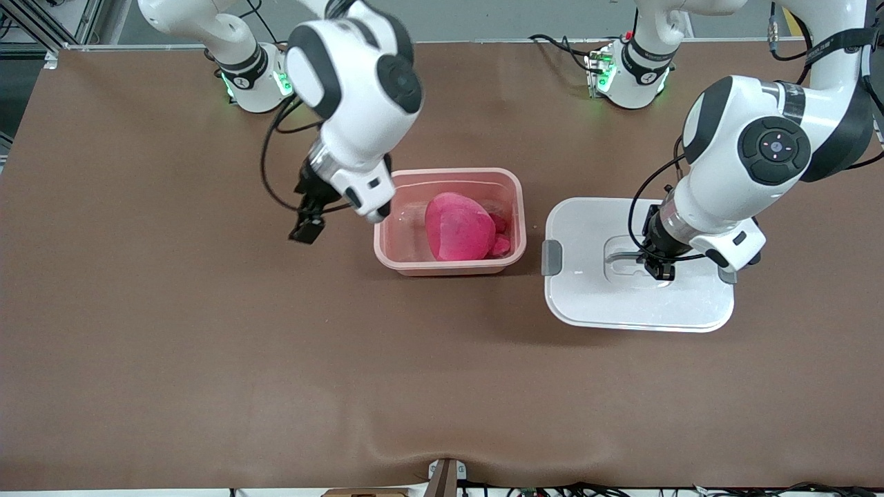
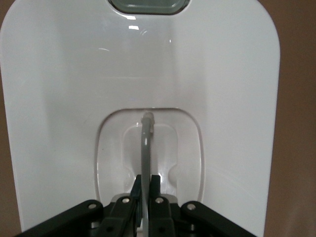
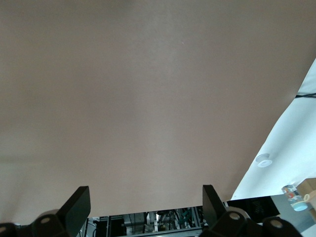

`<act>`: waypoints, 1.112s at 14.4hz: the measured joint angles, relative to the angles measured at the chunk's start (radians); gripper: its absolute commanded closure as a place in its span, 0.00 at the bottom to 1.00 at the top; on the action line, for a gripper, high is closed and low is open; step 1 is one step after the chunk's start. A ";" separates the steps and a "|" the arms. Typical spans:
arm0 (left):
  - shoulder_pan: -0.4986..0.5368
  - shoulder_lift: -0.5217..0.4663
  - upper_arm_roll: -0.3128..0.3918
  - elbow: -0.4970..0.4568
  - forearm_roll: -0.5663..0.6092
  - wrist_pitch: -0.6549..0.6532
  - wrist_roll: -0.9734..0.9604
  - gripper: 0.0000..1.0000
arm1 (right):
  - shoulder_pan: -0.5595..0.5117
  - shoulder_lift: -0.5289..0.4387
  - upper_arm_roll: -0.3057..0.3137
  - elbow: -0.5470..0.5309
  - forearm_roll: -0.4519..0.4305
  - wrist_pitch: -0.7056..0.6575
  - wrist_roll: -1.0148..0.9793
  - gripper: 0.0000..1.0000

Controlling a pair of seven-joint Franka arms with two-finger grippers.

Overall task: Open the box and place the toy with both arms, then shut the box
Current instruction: 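Withdraw the right gripper while the left gripper carries the lid over the base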

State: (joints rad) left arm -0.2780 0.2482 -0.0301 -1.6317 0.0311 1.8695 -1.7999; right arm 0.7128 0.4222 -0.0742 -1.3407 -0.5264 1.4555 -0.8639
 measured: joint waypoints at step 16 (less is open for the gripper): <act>-0.017 -0.006 -0.151 0.010 -0.034 0.033 -0.221 1.00 | -0.528 -0.126 -0.003 -0.078 0.290 0.061 0.042 0.00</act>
State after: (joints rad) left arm -0.2954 0.2425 -0.1807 -1.6212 -0.0032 1.9025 -2.0207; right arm 0.1847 0.2965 -0.0768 -1.4189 -0.2359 1.5169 -0.8216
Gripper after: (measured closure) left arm 0.930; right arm 0.000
